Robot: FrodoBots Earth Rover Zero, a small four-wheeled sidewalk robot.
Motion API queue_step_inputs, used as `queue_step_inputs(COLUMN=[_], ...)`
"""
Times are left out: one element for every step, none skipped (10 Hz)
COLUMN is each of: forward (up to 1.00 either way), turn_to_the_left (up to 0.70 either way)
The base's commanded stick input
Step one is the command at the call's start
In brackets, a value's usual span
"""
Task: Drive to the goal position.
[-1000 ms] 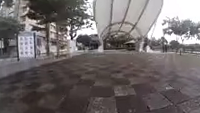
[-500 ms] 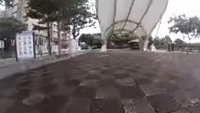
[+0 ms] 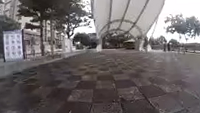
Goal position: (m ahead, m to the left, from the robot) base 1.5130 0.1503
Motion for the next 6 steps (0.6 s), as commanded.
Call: queue_step_inputs(forward=[1.0, 1.0, 1.0, 1.0, 1.0, 1.0], turn_to_the_left=[0.0, 0.0, 0.0, 0.0, 0.0, -0.05])
